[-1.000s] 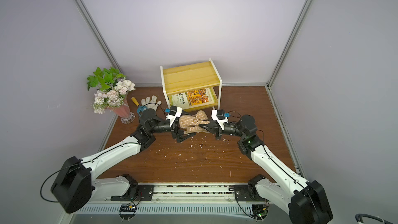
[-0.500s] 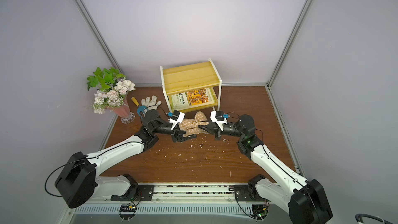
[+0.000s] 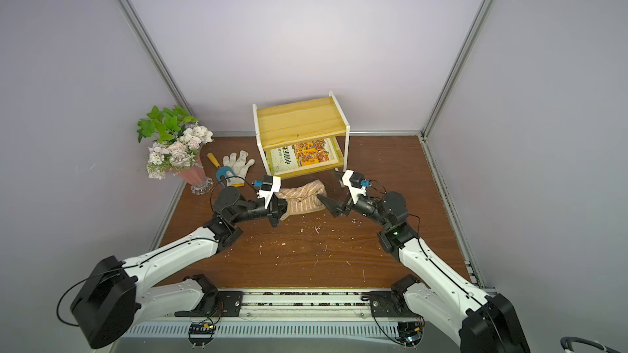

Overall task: Wipe the bookshelf clean with a cloth
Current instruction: Adjust the cleaning item, then hold the shelf at the center of the board, then wipe the dust from the shelf.

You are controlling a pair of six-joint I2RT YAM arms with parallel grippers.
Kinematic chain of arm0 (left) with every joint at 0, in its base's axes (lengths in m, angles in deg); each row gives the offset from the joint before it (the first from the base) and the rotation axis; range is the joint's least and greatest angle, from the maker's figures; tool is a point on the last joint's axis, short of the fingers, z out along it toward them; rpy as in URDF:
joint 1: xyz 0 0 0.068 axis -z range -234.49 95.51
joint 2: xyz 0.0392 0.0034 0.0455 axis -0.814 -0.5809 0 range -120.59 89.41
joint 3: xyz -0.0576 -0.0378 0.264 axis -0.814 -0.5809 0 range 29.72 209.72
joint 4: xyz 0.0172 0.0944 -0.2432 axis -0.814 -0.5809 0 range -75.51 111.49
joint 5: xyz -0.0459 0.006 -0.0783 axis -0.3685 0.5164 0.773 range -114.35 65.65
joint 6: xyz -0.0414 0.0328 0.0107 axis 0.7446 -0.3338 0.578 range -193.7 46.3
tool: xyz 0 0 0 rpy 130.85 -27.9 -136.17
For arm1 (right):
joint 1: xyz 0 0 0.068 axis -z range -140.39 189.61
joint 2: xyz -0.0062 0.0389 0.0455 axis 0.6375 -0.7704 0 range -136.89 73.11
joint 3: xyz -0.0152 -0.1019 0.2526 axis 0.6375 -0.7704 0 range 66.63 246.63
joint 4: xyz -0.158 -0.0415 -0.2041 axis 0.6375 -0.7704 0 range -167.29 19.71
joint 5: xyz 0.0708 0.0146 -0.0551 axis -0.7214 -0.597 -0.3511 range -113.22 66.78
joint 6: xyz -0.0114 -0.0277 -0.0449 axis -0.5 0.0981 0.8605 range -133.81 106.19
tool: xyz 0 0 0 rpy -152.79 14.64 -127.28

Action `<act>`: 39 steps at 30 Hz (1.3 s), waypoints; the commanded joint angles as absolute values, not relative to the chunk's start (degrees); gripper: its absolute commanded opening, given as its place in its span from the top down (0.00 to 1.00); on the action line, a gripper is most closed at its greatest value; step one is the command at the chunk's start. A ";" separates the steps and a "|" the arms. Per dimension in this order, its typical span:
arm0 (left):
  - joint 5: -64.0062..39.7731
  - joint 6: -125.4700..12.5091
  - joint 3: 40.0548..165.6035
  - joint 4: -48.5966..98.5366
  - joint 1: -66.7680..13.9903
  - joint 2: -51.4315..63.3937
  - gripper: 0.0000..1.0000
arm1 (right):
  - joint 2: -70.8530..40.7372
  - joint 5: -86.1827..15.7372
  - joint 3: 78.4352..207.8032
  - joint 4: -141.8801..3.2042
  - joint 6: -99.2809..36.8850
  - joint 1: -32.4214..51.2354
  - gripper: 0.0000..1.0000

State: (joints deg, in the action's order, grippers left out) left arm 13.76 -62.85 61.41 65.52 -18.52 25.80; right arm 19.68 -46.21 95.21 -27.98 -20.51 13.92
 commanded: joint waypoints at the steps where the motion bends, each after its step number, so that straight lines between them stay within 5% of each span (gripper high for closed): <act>1: -13.71 -61.92 60.04 58.66 -18.01 30.52 1.00 | 19.60 -17.03 96.11 -26.51 -18.94 15.86 0.01; 7: -36.00 -51.64 61.77 44.07 -18.08 37.94 1.00 | 4.19 -27.09 104.04 -25.88 -18.95 22.50 0.05; 12: -34.82 -49.21 68.01 35.25 -18.17 41.78 1.00 | -5.63 -35.17 112.01 -20.82 -15.15 23.55 0.10; 19: -40.90 -50.57 82.36 22.24 -19.67 39.00 1.00 | -12.69 -35.06 118.20 -21.72 -13.81 23.57 0.50; 26: -24.85 -46.73 88.49 18.34 -32.45 33.34 1.00 | -10.60 -38.22 115.19 -21.84 -14.24 23.55 0.73; 39: -7.99 -42.82 93.39 27.10 -44.52 20.08 1.00 | -12.55 -41.02 117.23 -21.70 -13.58 23.42 0.92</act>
State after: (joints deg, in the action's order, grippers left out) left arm -13.65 -45.60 92.20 24.82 -43.26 21.62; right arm -12.08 -38.10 114.79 -24.60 -14.20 23.69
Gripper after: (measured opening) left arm 0.064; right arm 0.145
